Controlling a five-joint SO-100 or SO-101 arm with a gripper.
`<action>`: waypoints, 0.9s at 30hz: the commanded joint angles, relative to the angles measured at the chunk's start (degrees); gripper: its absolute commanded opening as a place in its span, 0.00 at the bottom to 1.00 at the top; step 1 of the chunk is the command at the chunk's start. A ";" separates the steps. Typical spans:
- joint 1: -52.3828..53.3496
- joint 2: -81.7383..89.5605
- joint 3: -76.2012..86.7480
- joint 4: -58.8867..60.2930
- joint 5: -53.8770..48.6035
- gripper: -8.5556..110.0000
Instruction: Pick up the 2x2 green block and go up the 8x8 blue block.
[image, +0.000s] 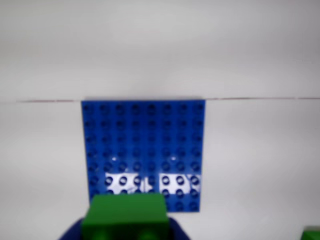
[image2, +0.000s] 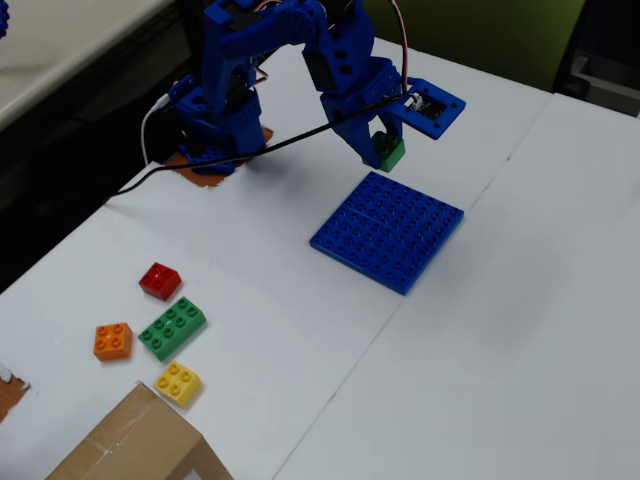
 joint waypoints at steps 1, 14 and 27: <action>0.26 0.35 -0.62 1.14 -0.35 0.15; 0.53 0.35 -0.88 1.14 -0.88 0.15; 0.62 0.44 -1.05 1.14 -0.88 0.15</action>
